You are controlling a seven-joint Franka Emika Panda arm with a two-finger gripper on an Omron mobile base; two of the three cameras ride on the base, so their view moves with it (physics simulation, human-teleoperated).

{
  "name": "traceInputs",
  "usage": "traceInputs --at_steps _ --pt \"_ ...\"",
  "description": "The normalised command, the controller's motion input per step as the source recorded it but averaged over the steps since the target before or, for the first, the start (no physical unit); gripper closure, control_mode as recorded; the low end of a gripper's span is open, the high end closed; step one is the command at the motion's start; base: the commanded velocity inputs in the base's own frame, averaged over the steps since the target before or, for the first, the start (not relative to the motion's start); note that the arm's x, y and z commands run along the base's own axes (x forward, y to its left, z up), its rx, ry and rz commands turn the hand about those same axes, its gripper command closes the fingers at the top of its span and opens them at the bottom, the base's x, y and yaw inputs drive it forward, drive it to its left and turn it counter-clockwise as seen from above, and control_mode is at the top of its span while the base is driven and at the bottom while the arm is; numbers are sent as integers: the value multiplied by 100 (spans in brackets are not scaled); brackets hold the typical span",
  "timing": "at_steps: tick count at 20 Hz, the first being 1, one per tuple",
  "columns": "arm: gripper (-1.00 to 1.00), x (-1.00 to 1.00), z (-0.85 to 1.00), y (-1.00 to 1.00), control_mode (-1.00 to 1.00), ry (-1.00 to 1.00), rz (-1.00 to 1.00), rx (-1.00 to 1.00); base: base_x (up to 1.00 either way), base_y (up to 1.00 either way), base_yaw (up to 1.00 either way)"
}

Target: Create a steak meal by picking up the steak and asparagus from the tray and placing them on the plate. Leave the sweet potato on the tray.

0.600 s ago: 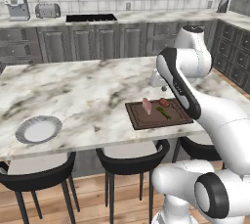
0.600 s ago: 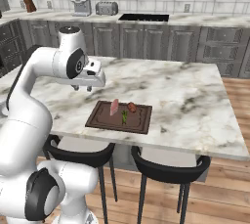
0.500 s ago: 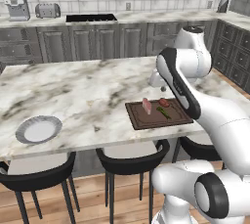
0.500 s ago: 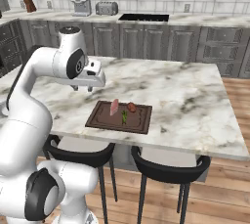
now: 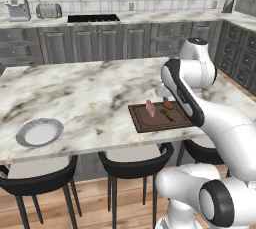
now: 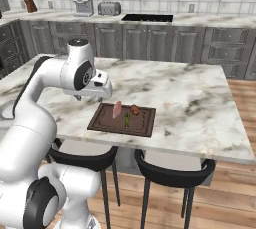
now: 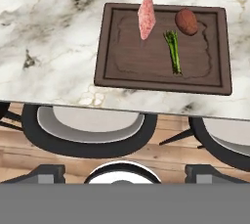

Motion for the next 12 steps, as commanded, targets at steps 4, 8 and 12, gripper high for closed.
traceInputs --at_steps 4,8,12 --pt "-100 23 -50 -5 -100 0 0 0 0 0 0" --pt "-100 41 -46 -9 -100 0 0 0 0 0 0" --pt "-100 45 -38 -2 -100 0 0 0 0 0 0"
